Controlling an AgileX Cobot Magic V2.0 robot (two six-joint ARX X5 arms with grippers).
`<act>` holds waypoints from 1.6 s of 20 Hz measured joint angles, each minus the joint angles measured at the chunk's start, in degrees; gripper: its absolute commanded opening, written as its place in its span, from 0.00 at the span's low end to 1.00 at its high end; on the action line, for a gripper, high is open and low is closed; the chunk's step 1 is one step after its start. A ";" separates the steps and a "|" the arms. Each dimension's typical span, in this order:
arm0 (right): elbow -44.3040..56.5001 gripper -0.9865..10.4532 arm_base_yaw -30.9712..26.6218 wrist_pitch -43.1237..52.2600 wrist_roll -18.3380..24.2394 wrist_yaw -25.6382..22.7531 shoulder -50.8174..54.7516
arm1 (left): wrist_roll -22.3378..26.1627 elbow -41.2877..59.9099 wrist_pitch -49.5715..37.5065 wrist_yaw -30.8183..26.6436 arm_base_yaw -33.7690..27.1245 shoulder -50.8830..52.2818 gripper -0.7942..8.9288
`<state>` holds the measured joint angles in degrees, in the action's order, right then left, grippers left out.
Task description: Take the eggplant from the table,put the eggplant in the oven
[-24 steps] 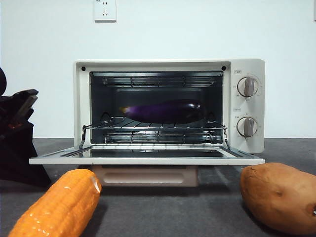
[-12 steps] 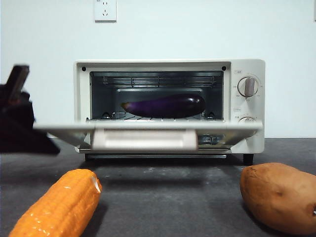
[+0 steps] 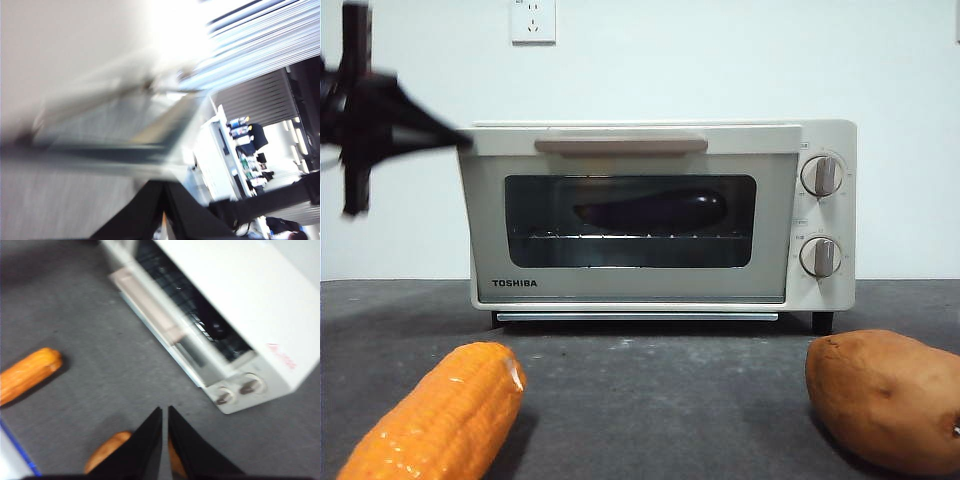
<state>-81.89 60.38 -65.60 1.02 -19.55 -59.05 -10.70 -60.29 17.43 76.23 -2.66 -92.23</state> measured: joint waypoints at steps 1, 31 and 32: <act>0.35 0.09 0.00 0.07 -0.02 0.44 0.00 | -1.05 -2.25 0.35 0.22 -0.13 0.00 0.09; 45.64 0.09 -31.26 46.40 -2.58 13.86 16.48 | 7.72 24.94 -2.12 -55.80 8.33 47.54 0.09; 48.89 0.09 -31.58 51.08 -2.73 13.88 18.49 | 6.36 27.98 -4.68 -57.59 9.16 49.18 0.09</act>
<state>-32.99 28.80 -14.52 -1.72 -5.67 -40.56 -4.34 -32.32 12.75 18.63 6.50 -43.05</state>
